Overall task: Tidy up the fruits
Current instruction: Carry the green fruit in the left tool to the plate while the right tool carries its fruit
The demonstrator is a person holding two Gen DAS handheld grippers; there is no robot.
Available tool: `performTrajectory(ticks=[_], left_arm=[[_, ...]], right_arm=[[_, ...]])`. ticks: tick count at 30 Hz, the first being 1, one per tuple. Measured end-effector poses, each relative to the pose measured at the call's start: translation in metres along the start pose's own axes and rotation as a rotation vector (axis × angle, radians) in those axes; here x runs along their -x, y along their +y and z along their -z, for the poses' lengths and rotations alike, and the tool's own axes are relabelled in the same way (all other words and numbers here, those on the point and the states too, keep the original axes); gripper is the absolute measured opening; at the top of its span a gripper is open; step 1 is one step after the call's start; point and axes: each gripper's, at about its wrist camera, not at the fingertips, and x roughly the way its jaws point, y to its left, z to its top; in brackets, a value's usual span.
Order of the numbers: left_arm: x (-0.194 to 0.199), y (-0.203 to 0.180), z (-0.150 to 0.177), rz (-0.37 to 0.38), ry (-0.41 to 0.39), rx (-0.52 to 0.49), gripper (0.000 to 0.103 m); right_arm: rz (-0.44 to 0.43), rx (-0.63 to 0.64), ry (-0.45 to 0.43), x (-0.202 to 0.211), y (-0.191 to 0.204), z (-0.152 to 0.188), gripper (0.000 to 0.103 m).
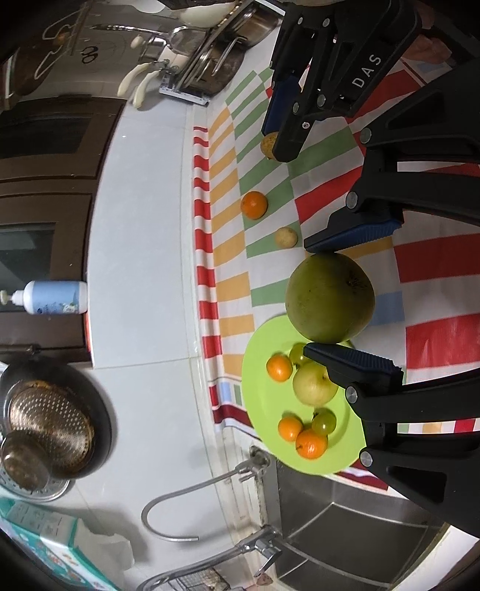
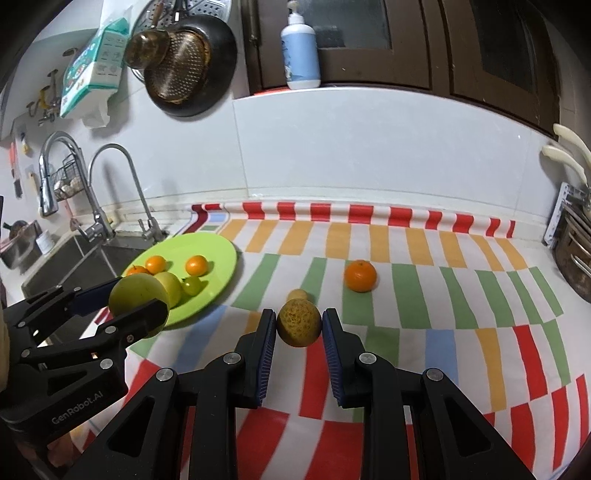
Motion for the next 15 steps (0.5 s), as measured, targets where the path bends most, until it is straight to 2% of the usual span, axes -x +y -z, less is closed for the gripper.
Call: performTrajectory(ticks=[6, 15], left_arm=[[0.007, 0.017, -0.001, -0.015, -0.013, 0.013, 0.049], [0.006, 0.054, -0.003, -0.062, -0.014, 0.036, 0.049]], right_arm=[[-0.04, 0.019, -0.029, 0.0, 0.022, -0.01, 0.027], [-0.11, 0.059, -0.022, -0.017, 0.057, -0.021, 0.027]])
